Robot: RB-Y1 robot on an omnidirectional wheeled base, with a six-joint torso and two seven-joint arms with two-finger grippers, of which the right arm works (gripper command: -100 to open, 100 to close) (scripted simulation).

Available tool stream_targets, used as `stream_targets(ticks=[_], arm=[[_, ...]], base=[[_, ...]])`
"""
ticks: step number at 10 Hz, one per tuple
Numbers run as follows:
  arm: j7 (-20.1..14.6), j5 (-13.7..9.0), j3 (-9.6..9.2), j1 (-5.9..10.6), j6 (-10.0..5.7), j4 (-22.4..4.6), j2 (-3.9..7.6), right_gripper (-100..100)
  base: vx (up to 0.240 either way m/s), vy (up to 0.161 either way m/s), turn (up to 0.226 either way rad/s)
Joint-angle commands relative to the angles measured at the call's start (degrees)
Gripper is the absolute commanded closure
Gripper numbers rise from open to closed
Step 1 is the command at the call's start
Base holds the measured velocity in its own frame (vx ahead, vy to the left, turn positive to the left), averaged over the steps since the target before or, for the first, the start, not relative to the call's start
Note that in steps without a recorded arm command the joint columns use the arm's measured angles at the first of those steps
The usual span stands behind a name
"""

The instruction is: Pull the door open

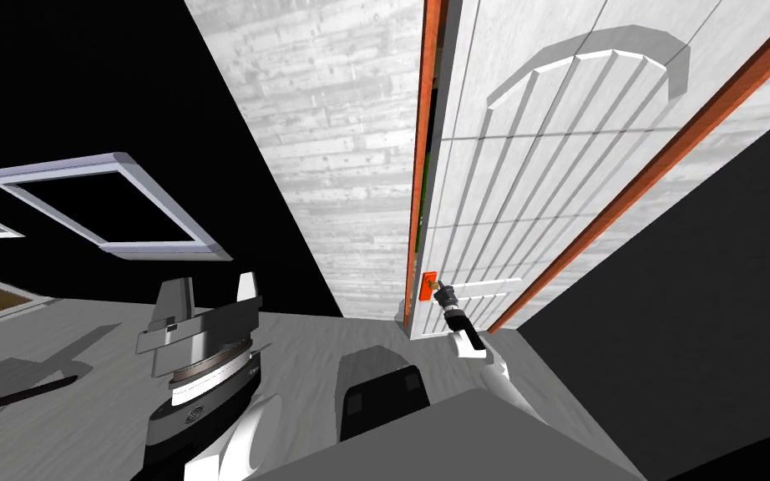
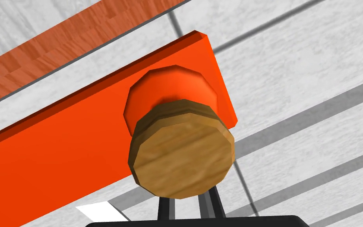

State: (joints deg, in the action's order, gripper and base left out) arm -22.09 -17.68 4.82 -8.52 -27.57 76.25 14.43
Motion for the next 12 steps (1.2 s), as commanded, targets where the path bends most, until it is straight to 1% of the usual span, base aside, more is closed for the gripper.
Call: stream_targets(ticks=[1, 2, 3, 5, 6, 8, 11, 12], arm=[[-1.4, -1.6, -1.05, 0.75, -0.64, 1.7, -0.64, 100], [-1.4, -1.6, -1.05, 0.75, -0.64, 1.7, -0.64, 100], [-3.3, -4.1, -1.56, 0.83, -0.27, 1.7, -0.59, 100], [-6.6, -7.9, -2.53, 0.98, 0.43, 1.9, -0.49, 100], [-7.1, -8.6, -1.61, -0.36, 1.84, 1.5, -0.71, -100], [-9.2, -10.4, -1.97, -0.73, 2.23, 2.2, -1.12, -100], [-13.2, -14.0, -2.66, -1.47, 2.99, 3.5, -1.92, -100], [-13.2, -14.0, -2.66, -1.47, 2.99, 3.5, -1.92, -100]], base=[[-0.062, -0.033, 0.092], [-0.022, -0.016, 0.0], [-0.043, -0.01, 0.09], [-0.094, -0.059, 0.147], [-0.087, -0.076, 0.063], [-0.08, -0.041, 0.003], [-0.104, -0.02, 0.064], [-0.058, -0.004, 0.09]])
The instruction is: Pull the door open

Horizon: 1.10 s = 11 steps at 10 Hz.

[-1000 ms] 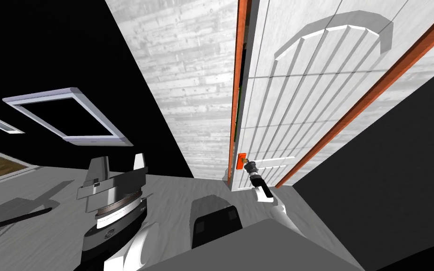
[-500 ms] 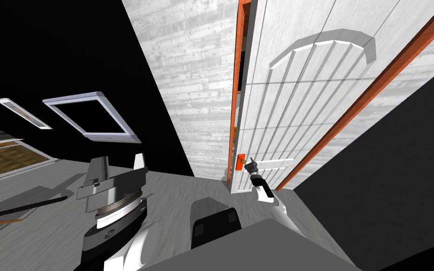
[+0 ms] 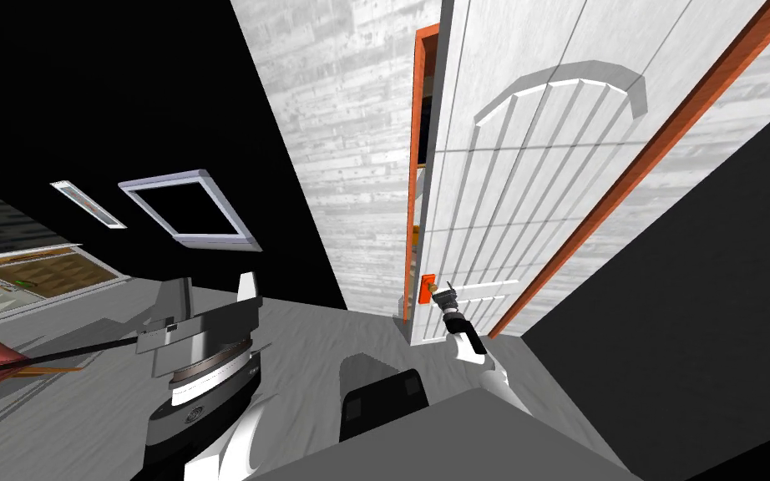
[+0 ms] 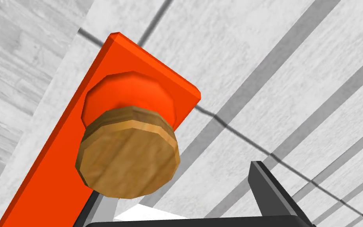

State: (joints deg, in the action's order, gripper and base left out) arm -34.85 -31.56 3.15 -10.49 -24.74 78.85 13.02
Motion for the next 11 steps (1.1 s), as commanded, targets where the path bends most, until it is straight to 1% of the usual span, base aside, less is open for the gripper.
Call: stream_targets(ticks=[1, 4, 7, 9, 11], arm=[[-2.0, -1.4, -1.26, 0.22, 0.45, 1.4, -0.81, -100], [-6.8, -5.6, -2.07, -0.65, 1.34, 3.0, -1.75, -100], [-11.4, -9.7, -2.87, -1.49, 2.21, 4.5, -2.66, -100], [-14.2, -12.1, -3.34, -1.99, 2.73, 5.4, -3.2, -100], [-16.4, -14.0, -3.72, -2.39, 3.15, 6.1, -3.64, -100]], base=[[-0.034, 0.02, 0.124], [-0.086, 0.003, 0.093], [-0.109, -0.041, 0.088], [-0.099, -0.057, 0.069], [-0.084, -0.025, 0.054]])
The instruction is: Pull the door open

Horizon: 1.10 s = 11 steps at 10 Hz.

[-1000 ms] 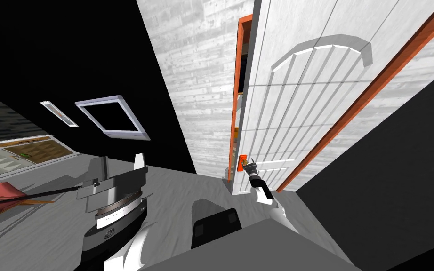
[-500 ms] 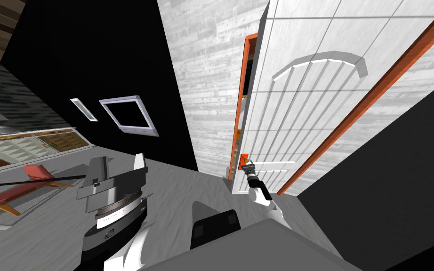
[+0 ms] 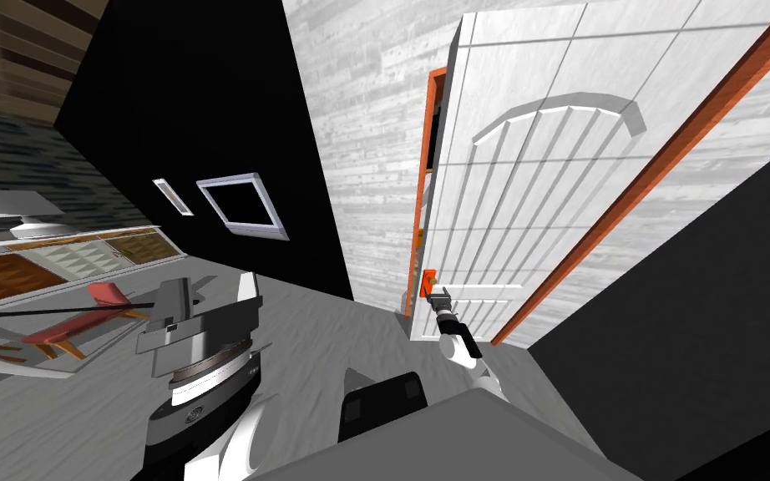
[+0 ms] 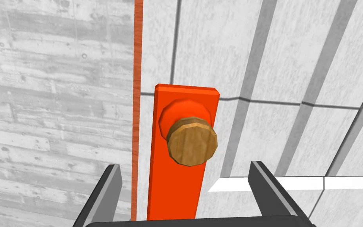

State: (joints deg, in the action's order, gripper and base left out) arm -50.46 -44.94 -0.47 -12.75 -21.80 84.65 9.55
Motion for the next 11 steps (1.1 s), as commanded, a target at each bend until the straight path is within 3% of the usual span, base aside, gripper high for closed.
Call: stream_targets(ticks=[1, 2, 3, 4, 7, 8, 9, 11], arm=[[-1.7, -1.4, -0.25, -0.3, 0.38, 0.6, -0.34, -100], [-2.9, -2.4, -0.45, -0.51, 0.6, 1.0, -0.57, -100], [-2.0, -1.8, -0.32, -0.43, 0.46, 0.8, -0.42, -100], [-3.8, -2.6, 0.89, -0.48, 0.03, -0.2, 1.29, -100], [-6.6, -4.0, 3.29, -0.52, -0.89, -2.1, 4.63, -100], [-6.3, -3.9, 2.88, -0.75, -0.59, -1.5, 4.52, -100], [-6.3, -3.9, 2.88, -0.75, -0.59, -1.5, 4.52, 100], [-6.3, -3.9, 2.88, -0.75, -0.59, -1.5, 4.52, 100]], base=[[-0.076, -0.029, 0.044], [-0.08, -0.025, 0.055], [-0.036, -0.008, 0.01], [0.072, -0.009, 0.218], [0.193, -0.017, 0.184], [0.088, -0.008, 0.039], [-0.005, -0.005, -0.054], [-0.029, -0.006, 0.005]])
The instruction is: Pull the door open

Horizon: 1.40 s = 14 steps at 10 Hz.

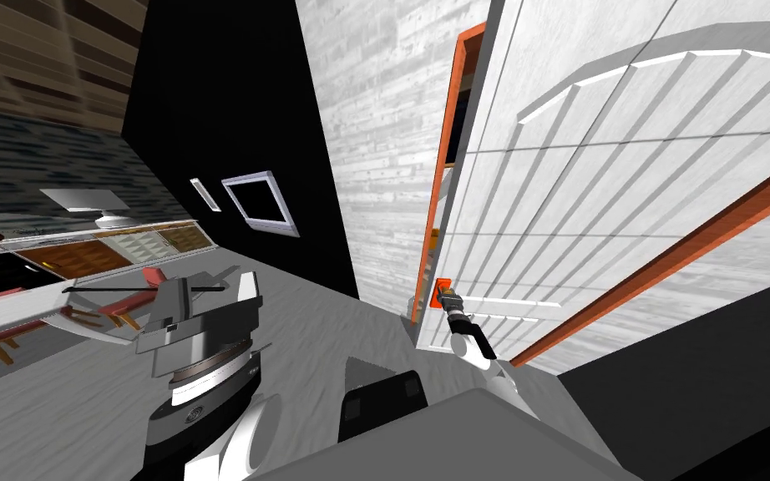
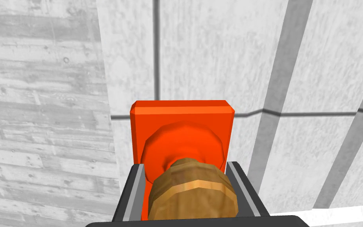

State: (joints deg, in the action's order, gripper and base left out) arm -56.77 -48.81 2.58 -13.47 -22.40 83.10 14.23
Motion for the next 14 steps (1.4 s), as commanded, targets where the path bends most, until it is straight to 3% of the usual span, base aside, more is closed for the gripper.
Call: stream_targets(ticks=[1, 3, 4, 5, 7, 10, 14], arm=[[0.0, 0.0, -0.17, -0.04, 0.01, 0.0, -0.16, 100], [0.0, 0.0, -0.17, -0.04, 0.01, 0.0, -0.16, 100], [-1.2, -0.2, -0.81, -0.43, -0.15, -0.1, 1.05, 100], [-1.4, -0.2, -0.98, -0.5, -0.22, -0.1, 1.34, 100], [-3.2, -0.4, -2.03, -0.94, -0.69, -0.1, 3.05, 100], [-6.4, -0.9, -3.96, -1.74, -1.55, 0.0, 6.19, 100], [-9.6, -1.3, -5.81, -2.51, -2.38, 0.0, 9.22, 100]], base=[[-0.02, 0.001, 0.006], [-0.005, 0.002, -0.002], [-0.104, -0.033, 0.16], [-0.215, -0.068, 0.154], [-0.259, -0.082, 0.224], [-0.268, -0.06, 0.243], [-0.24, -0.043, 0.19]])
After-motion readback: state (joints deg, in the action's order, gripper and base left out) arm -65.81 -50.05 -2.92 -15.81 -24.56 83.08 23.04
